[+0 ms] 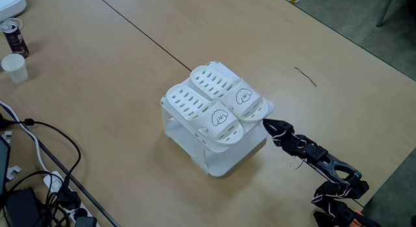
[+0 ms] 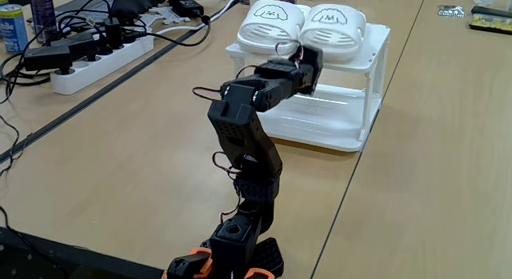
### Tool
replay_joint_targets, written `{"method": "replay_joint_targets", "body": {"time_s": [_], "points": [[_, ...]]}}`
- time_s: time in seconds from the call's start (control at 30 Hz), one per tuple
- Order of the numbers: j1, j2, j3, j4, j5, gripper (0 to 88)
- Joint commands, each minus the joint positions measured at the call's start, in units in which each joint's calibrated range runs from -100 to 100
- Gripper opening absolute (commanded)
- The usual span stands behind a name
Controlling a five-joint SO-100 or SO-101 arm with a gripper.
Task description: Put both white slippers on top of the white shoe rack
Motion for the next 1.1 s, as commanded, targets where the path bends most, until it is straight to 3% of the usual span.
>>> {"method": "replay_joint_targets", "body": {"time_s": [0.0, 0.4, 0.67, 1.07], "points": [[-0.43, -5.36, 2.53, -0.15, 0.42, 0.7], [-0.18, -28.16, 16.25, -2.91, 0.42, 0.7], [-0.35, -41.79, 42.14, -34.92, 0.42, 0.7], [-0.27, -66.53, 42.32, -60.20, 0.42, 0.7]]}}
